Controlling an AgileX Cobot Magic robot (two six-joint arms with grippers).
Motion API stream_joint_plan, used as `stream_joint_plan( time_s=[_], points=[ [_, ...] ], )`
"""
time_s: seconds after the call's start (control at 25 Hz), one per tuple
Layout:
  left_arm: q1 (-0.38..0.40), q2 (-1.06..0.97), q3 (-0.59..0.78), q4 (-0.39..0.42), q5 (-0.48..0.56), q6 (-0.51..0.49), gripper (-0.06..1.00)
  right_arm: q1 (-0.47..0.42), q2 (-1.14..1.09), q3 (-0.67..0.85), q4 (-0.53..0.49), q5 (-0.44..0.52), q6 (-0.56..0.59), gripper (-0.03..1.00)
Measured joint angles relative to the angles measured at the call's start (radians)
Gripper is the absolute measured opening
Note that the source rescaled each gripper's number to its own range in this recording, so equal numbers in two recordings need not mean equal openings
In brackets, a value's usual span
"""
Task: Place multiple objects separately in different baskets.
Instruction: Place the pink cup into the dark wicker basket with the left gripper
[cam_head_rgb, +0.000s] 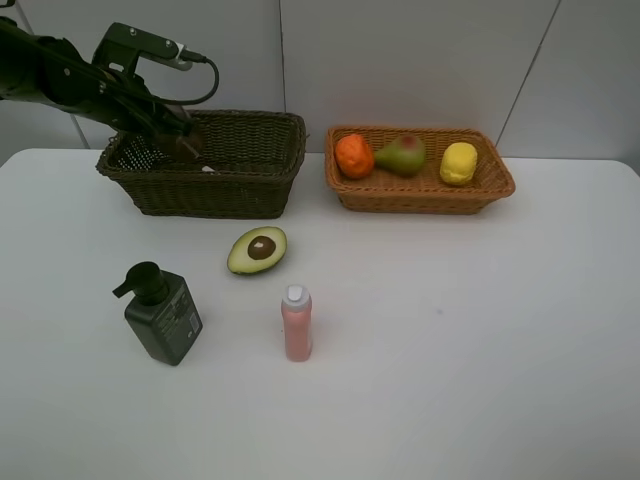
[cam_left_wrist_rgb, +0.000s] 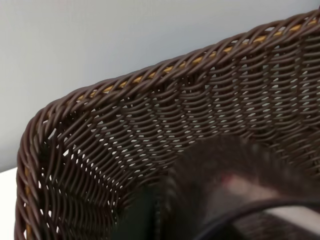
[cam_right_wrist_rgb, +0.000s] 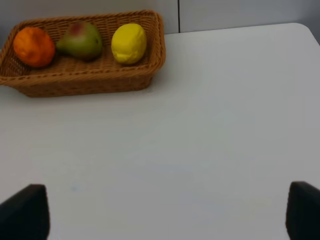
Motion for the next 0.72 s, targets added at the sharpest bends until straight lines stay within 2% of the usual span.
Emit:
stream_joint_plan(
  time_s=[0.12, 0.2, 0.32, 0.72],
  points=[
    [0.000, 0.000, 0.000, 0.000, 0.000, 0.000, 0.79, 0.000, 0.000, 0.000, 0.000, 0.000, 0.000, 1.00],
    [0.000, 0.000, 0.000, 0.000, 0.000, 0.000, 0.94, 0.000, 0.000, 0.000, 0.000, 0.000, 0.000, 1.00],
    [0.000, 0.000, 0.000, 0.000, 0.000, 0.000, 0.98, 0.000, 0.000, 0.000, 0.000, 0.000, 0.000, 1.00],
    [0.000, -0.001, 0.000, 0.002, 0.012, 0.000, 1.00, 0.000, 0.000, 0.000, 0.000, 0.000, 0.000, 1.00]
  ],
)
